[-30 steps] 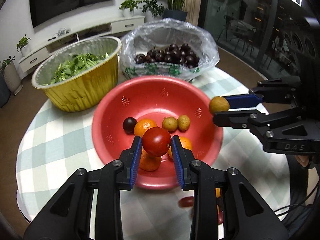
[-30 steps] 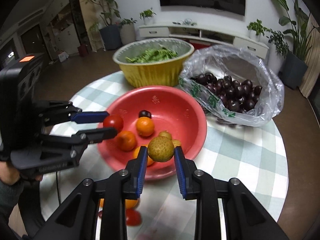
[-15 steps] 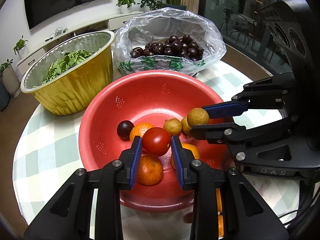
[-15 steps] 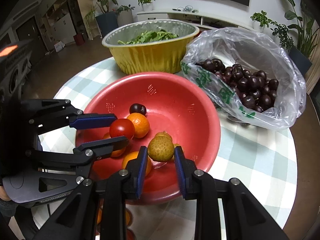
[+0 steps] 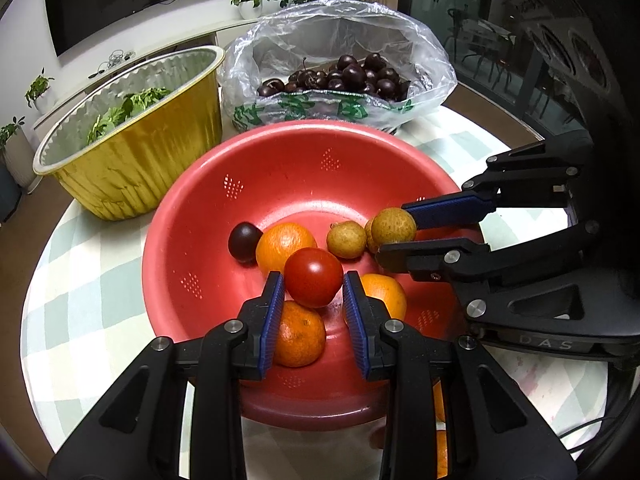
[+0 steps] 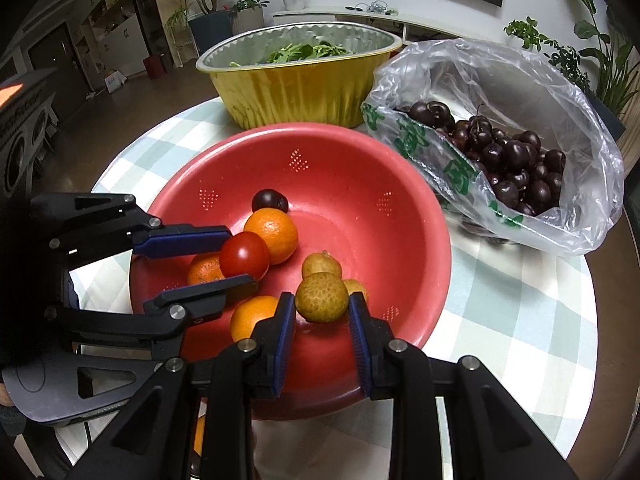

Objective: Organize fruits
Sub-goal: 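Lower both fruits into the red bowl and open both grippers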

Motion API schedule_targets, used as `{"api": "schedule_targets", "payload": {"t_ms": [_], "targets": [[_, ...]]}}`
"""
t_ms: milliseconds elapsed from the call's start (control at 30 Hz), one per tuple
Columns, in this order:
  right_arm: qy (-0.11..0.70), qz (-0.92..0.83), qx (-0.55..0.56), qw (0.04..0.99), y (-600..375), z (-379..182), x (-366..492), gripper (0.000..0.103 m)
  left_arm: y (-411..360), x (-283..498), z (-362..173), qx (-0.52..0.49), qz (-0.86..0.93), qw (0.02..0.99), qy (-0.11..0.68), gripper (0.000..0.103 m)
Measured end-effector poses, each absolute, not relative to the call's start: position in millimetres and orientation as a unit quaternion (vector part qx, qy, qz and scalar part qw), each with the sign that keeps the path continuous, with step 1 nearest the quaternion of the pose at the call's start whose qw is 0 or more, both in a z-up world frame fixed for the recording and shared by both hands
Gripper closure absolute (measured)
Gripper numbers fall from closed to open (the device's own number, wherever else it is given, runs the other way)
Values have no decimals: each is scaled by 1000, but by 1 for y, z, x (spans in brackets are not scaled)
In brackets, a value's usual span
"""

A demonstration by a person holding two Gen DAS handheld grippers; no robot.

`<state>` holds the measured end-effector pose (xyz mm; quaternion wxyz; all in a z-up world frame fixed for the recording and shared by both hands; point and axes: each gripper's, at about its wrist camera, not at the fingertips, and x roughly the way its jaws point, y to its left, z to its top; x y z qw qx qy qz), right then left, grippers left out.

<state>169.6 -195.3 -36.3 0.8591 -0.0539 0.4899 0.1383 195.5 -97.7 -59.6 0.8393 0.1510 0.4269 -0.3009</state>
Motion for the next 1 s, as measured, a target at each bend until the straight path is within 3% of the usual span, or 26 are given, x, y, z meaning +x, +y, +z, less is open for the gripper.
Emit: {"api": "schedule_targets", "payload": {"t_ms": [167,233,267,300,467,800,1000], "targets": [[491,138,-55,858,-193,-38,170,73,-96,195,-57,149,-295,843,424,72],[491,138,-56,858,-193,-38,170,73,-94,195,-55,147,-288,847,422,64],[491,137,-57,858,-193,-37,170,73,-92,195,-53,144,-285,849,420,53],[491,136,-57,859,-193,-37,170,72,-89,195,-52,144,-280,852,419,49],[483,136,-52,863,-195,-32,168,62,-82,191,-45,132,-281,856,414,48],[453,137,-29,881,-208,-10,138,52,-57,152,-16,96,-281,873,387,13],[432,153,15,889,-223,-4,91,48,-40,109,-23,80,-293,863,404,12]]}}
